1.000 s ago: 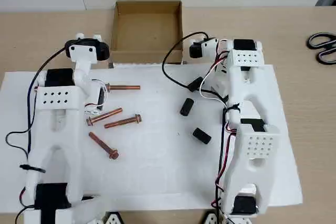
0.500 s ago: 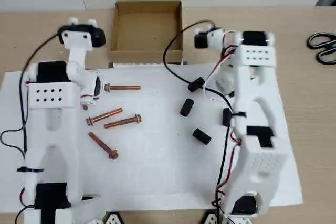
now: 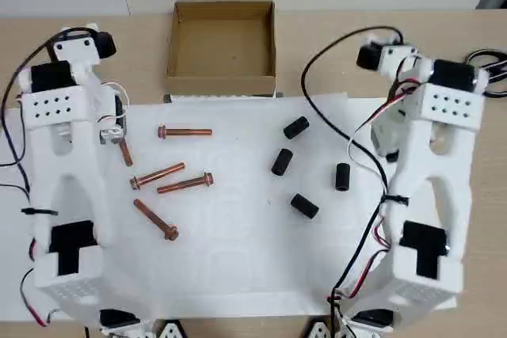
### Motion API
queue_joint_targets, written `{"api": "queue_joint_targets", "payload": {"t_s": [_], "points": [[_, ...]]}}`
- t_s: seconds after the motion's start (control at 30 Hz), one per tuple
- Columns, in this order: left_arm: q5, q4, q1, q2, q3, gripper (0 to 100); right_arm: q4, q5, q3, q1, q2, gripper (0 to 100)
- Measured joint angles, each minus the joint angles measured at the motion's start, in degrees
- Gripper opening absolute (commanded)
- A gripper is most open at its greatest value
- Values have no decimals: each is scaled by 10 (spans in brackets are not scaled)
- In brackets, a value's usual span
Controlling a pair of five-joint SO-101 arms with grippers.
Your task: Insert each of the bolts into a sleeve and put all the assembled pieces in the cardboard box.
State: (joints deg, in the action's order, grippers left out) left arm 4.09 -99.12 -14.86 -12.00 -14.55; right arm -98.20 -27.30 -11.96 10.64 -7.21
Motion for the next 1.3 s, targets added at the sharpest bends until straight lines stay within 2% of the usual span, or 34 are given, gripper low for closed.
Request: {"api": "queue_joint_targets", "payload": {"t_s": [0.3, 0.67, 0.9, 1.13, 1.3], "points": [[14, 0, -5, -58, 0, 60, 0, 1, 93, 16, 72, 4], [72, 4, -5, -84, -25, 62, 0, 2, 99, 16, 107, 5], [72, 47, -4, -91, -25, 62, 0, 2, 102, 16, 107, 5], [74, 92, -4, -155, -25, 64, 0, 2, 102, 16, 107, 5], [75, 120, -4, -159, -25, 119, 0, 2, 102, 17, 107, 5]]}}
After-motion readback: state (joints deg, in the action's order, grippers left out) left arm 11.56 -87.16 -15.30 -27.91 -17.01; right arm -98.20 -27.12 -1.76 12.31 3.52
